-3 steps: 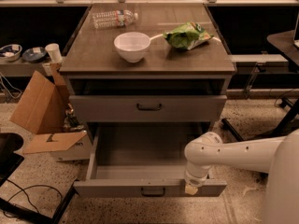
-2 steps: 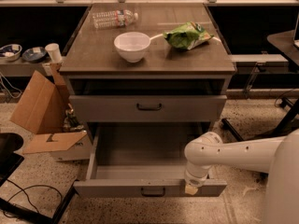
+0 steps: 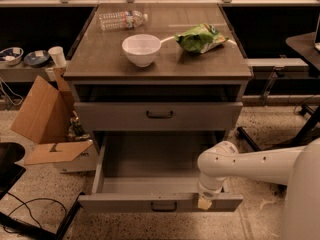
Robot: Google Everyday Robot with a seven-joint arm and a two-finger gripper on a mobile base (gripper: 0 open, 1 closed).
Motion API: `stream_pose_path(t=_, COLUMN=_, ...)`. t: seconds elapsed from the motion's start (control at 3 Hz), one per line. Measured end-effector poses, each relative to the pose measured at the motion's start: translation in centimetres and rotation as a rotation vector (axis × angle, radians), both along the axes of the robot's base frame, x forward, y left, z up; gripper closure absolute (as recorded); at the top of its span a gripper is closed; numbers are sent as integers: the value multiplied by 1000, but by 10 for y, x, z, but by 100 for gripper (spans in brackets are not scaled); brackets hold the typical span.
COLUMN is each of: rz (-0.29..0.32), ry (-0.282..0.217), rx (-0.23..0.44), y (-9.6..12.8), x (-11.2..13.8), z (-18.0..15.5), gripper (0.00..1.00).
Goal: Open middle drawer
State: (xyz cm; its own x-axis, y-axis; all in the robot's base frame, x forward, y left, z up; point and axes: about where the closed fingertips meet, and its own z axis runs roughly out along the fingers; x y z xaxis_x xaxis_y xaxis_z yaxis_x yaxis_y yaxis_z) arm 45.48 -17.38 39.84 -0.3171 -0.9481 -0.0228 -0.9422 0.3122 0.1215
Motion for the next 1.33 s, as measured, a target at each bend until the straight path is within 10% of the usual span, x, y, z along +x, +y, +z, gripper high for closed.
stream_pose_path(t=0.67, rz=1, ry=3, rx=9, y=0, x=-3, z=-2, gripper=0)
stream_pose_path(t=1.33, rz=-41, ry=46, rx=33, y=-12, x=-43, z=-13, gripper=18)
